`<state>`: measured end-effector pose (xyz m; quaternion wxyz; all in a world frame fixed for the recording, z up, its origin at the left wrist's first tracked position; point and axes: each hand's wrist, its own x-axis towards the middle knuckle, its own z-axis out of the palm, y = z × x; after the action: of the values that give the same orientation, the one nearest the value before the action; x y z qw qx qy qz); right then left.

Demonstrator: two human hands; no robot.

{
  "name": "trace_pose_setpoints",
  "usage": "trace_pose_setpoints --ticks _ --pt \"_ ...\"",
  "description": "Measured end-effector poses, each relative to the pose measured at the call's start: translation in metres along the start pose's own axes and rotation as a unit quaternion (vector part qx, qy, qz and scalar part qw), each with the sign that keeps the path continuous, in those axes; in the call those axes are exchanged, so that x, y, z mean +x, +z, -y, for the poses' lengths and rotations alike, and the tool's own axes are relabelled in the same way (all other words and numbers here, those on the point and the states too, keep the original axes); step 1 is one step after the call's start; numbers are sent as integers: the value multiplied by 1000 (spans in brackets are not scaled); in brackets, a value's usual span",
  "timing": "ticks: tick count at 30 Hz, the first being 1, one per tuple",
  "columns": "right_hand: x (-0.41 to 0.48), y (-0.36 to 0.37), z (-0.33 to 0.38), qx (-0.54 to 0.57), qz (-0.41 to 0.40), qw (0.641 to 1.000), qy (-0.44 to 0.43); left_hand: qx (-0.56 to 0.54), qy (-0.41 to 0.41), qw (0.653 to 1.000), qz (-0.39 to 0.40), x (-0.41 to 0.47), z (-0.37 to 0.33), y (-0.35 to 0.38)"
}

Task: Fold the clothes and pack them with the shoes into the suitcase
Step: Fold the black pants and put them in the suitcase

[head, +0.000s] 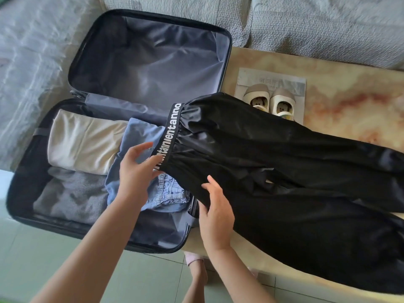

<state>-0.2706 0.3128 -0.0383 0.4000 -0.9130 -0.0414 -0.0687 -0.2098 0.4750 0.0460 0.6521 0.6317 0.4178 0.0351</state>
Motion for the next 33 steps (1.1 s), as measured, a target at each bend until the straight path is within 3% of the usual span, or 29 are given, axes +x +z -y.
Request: trace_pose_setpoints --ticks 6,10,14,22,28,33 --pt "25 -27 -13 11 -18 999 -26 175 96 967 158 8 13 -18" --pt "66 -48 -16 19 36 999 0 332 209 911 125 23 10 -19" --pt "117 -55 -26 48 136 989 21 336 264 897 112 39 -2 -9" --pt "227 -46 -18 110 184 977 16 226 241 942 55 90 -28 30" --pt "298 -8 -25 9 204 978 43 251 174 952 -5 136 -28 60" --pt "309 19 -33 -95 201 970 96 280 66 956 50 153 -15 64"
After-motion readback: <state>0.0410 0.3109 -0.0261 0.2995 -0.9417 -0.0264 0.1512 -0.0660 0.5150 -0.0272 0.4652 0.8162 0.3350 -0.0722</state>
